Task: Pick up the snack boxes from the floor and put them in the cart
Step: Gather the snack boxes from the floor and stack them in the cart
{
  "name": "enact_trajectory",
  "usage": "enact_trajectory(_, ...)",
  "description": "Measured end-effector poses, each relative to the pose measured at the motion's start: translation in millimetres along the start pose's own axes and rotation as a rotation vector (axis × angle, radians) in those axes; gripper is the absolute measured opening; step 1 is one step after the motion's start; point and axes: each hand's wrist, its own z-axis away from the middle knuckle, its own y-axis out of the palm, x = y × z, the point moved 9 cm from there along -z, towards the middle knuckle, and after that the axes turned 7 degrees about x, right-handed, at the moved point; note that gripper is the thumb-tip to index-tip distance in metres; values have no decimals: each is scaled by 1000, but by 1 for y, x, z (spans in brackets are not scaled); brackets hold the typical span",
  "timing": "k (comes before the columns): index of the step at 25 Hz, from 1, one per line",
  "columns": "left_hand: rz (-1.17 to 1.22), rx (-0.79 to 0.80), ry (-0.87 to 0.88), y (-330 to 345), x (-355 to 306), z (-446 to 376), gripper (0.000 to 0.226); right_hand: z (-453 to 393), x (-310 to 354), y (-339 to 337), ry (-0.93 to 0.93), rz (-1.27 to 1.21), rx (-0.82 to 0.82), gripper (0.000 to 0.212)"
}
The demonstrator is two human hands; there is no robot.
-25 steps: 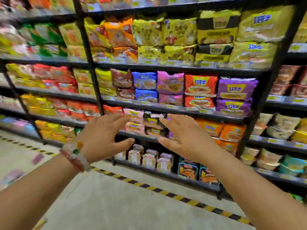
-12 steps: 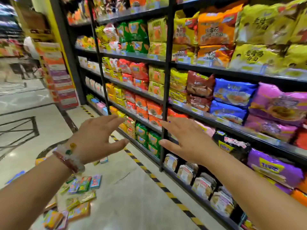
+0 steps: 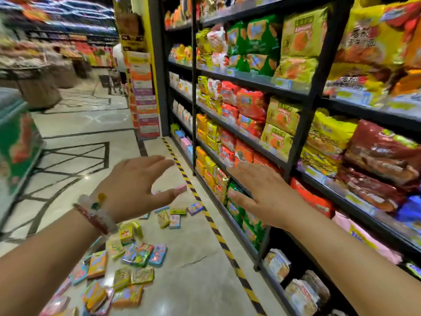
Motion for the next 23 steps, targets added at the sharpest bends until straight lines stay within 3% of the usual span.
enact_trajectory(4, -48, 103, -64, 39, 72, -55, 104, -103, -11, 16, -55, 14, -2, 79)
enact_trajectory(7, -41, 87, -61, 53, 123, -109, 108, -182, -19, 26, -47, -1, 8, 68)
enact_trajectory(15, -29, 163, -37, 105, 225, -247, 98, -350, -50, 45, -35, -67, 41, 79)
enact_trajectory(20, 20, 153, -50, 151, 271, -319, 97, -433, -89, 74, -46, -65, 67, 109)
enact_trajectory(23, 39, 163, -74, 190, 301, -368, 96, -497, -119, 97, -65, -59, 79, 95)
